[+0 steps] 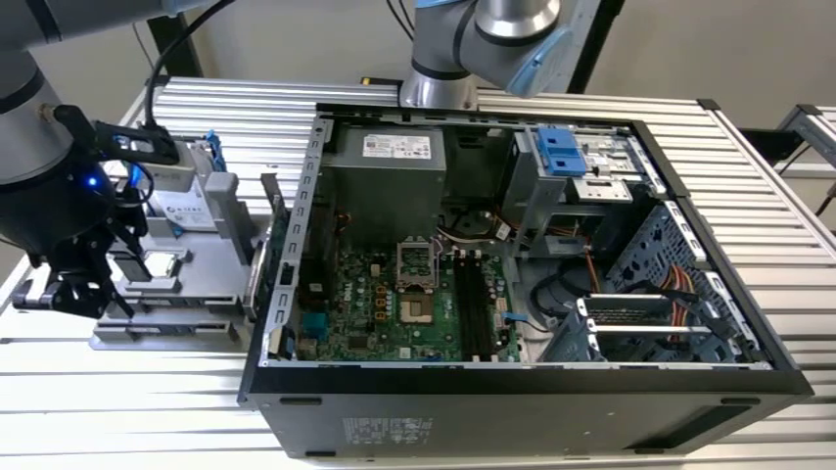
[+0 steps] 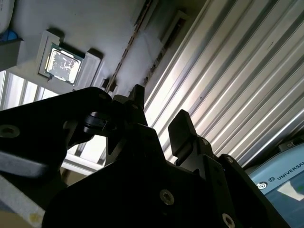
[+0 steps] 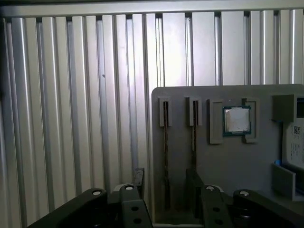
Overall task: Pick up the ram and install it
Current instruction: 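Pick up the ram and move it above insertion slot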
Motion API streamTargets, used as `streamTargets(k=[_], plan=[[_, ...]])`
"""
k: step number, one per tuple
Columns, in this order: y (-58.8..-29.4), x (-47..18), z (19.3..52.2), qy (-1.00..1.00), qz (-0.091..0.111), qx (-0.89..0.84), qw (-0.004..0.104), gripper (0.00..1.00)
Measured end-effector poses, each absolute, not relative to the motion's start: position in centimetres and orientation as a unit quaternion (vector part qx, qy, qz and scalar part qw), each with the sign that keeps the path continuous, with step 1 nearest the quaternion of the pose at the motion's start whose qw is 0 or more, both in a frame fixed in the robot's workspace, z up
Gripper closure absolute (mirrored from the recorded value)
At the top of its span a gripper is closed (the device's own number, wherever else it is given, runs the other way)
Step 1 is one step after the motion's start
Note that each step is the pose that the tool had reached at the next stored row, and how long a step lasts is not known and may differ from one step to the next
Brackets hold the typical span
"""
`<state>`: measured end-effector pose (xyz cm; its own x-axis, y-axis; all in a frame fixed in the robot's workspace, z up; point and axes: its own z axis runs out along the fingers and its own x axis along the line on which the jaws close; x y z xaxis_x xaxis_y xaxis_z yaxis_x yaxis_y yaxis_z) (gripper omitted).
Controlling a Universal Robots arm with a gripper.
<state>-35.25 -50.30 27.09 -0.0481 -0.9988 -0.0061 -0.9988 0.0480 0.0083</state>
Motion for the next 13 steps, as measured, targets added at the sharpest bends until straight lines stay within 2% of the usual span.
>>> streamTargets(k=[13], plan=[[-50.26,-35.25,26.28,-0.724,-0.005,0.690,0.001,0.00]])
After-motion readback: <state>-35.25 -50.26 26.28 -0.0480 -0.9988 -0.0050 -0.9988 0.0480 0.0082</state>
